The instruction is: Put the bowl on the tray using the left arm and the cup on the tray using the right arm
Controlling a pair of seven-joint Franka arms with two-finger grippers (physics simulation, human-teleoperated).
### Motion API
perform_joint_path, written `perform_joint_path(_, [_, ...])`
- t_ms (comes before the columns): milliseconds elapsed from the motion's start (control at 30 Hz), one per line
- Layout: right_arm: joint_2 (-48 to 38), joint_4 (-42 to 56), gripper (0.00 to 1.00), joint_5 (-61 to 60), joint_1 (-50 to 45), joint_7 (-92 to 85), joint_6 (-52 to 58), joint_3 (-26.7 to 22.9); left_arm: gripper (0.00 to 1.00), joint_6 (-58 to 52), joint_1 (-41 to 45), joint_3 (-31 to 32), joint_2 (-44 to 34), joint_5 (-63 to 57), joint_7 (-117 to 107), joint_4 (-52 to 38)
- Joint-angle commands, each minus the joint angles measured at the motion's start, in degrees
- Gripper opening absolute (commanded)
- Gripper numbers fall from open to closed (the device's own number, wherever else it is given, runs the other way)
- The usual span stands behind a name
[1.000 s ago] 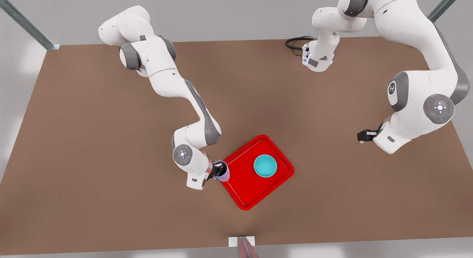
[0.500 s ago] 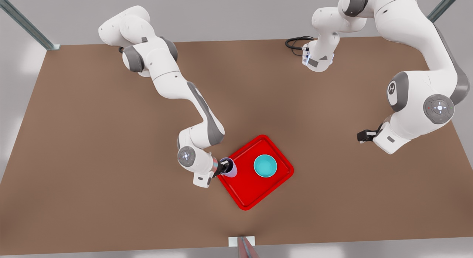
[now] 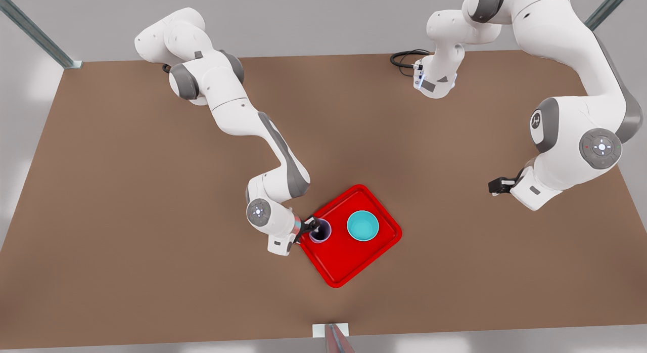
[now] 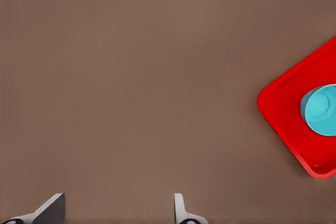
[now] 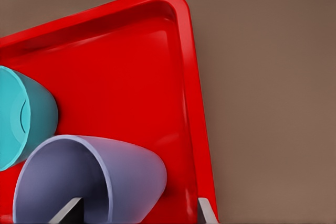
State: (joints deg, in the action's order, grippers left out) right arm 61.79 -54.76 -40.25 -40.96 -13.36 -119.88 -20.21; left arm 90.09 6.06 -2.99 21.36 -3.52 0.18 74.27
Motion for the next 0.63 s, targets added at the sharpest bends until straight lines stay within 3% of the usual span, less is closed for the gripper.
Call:
perform_joint_path(0, [-0.09,0.00,1.00,0.00,0.00,0.00,0.00,0.00,1.00,0.00,0.00,0.00,-0.01,0.00,0.00,0.00])
perform_joint_path(233, [-2.99,0.00,1.00,0.00,0.44,0.00,1.58,-0.09,1.00,-0.09,0.00,0.09,-0.10,0.00,0.00,0.00])
perform_joint_path(300, [-11.25,-0.96,1.00,0.61,3.68,0.00,11.14,-0.62,1.00,-0.09,0.00,0.09,-0.10,0.09,0.00,0.00])
perform_joint_path(333, [-20.12,-6.67,1.00,6.13,8.51,0.35,24.50,-0.88,1.00,-0.09,0.00,0.09,-0.09,0.09,0.00,0.00])
perform_joint_path(367, [-27.51,-9.22,1.00,22.21,14.23,0.44,35.41,-0.79,1.00,-0.09,0.00,0.09,-0.10,0.09,0.00,-0.09])
perform_joint_path(400, [-34.18,-13.87,1.00,30.58,16.61,0.79,37.53,-0.70,1.00,-0.09,0.00,0.00,-0.01,0.09,-0.09,-0.09])
perform_joint_path(500, [-47.29,-22.06,1.00,33.48,21.62,2.46,37.44,-0.62,1.00,-0.09,0.00,0.09,0.08,0.18,-0.26,-0.09])
perform_joint_path(600, [-49.40,-22.41,1.00,34.27,22.41,2.37,37.53,-0.62,1.00,0.09,0.09,0.09,0.26,0.18,-0.35,-0.18])
